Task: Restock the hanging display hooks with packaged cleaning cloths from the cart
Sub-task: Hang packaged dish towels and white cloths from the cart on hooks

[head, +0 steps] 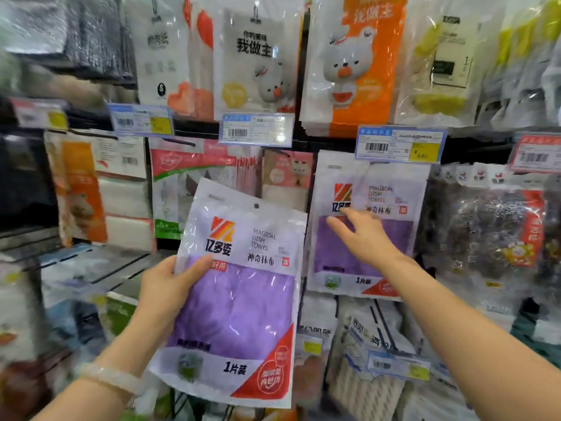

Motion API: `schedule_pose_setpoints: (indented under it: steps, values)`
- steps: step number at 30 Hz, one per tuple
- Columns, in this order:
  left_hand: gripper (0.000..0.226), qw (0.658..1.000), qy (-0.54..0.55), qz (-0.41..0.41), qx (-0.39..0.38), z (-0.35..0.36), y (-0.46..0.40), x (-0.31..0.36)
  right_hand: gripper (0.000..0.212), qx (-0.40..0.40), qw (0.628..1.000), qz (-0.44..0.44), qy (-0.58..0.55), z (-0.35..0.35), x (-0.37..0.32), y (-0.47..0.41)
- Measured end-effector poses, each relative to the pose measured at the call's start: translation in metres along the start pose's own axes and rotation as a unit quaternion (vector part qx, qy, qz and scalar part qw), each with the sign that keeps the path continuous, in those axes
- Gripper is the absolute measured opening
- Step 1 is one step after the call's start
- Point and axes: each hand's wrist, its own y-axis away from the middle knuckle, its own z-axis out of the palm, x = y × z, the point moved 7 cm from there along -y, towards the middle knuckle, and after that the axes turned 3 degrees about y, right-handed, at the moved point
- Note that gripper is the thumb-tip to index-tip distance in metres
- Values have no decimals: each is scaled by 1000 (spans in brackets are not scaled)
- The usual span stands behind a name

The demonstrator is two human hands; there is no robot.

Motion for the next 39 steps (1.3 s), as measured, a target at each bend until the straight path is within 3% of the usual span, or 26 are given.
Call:
schedule_pose_setpoints:
  steps: [3, 5, 7, 9, 14, 21, 31, 39]
  values:
    - [5, 999, 12, 22, -30, 20, 7, 8, 75, -79, 957, 12, -279, 18, -18, 25]
    - [7, 998, 26, 27, -54, 40, 10, 11, 83, -39, 930, 12, -366, 15, -17, 37]
    - [10, 996, 38, 29, -79, 62, 14, 12, 81, 49, 909, 20, -413, -2, -5, 46]
    - [6, 993, 39, 31, -108, 83, 18, 11, 74, 117, 903, -4, -413, -24, 6, 56]
    - [13, 978, 60, 31, -196, 138, 35, 11, 64, 190, 914, -54, -354, -73, 28, 77]
    - [7, 968, 97, 34, -230, 185, 42, 35, 57, 267, 910, -53, -312, -124, 44, 80]
    - [10, 973, 82, -31, -213, 188, 38, 17, 64, 171, 953, -10, -251, -112, 43, 61]
    - [6, 977, 92, 7, -191, 187, 30, 33, 63, 234, 942, -33, -238, -129, 38, 62]
